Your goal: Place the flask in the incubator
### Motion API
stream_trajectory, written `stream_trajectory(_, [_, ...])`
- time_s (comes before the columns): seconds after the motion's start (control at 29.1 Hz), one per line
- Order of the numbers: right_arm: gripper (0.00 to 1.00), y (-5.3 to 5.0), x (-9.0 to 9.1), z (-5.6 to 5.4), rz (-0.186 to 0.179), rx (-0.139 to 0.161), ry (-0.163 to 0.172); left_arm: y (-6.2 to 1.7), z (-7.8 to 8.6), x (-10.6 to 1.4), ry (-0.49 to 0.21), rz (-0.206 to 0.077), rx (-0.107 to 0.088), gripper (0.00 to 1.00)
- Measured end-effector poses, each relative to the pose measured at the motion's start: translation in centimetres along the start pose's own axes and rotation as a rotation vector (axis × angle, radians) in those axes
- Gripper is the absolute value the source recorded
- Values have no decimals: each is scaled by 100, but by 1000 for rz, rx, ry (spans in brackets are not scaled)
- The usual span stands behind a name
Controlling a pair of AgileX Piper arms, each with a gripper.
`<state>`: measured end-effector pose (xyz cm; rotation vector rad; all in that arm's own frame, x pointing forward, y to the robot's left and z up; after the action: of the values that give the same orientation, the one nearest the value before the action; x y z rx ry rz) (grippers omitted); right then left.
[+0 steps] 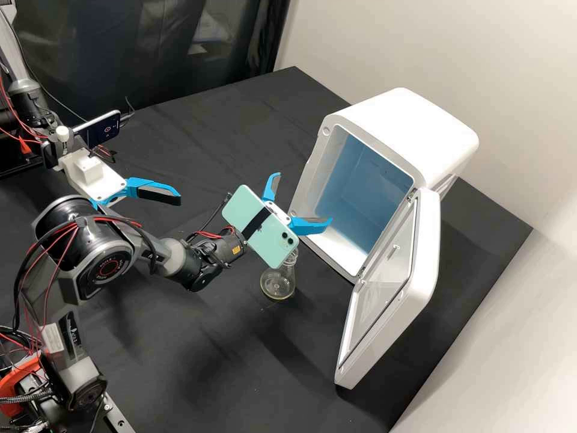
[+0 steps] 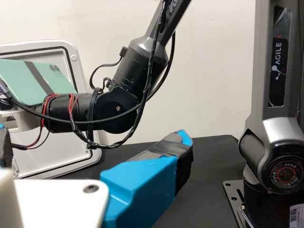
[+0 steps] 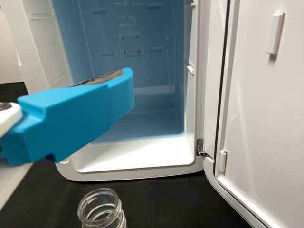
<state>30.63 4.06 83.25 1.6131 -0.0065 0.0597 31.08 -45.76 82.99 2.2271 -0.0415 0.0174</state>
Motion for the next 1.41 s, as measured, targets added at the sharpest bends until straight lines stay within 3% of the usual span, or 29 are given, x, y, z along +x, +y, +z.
stream_trajectory(0.41, [100, 0, 0, 0, 0, 0, 0, 0, 0, 0, 0, 0, 0, 100])
stream_trajectory(0.55, [100, 0, 0, 0, 0, 0, 0, -52, -10, -15, 1, -13, 2, 100])
stream_trajectory(0.65, [100, 0, 0, 0, 0, 0, 0, -145, -60, -61, 14, -39, 4, 100])
stream_trajectory(0.76, [100, 0, 0, 0, 0, 0, 0, -207, -135, -121, 30, -62, 13, 100])
stream_trajectory(0.83, [100, 0, 0, 0, 0, 0, 0, -229, -187, -165, 35, -63, 20, 100])
stream_trajectory(0.93, [100, 0, 0, 0, 0, 0, 0, -270, -278, -238, 57, -71, 8, 100])
stream_trajectory(1.1, [100, 0, 0, 0, 0, 0, 0, -332, -427, -376, 91, -78, -32, 100])
stream_trajectory(1.41, [100, 0, 0, 0, 0, 0, 0, -394, -649, -608, 120, -77, -38, 100])
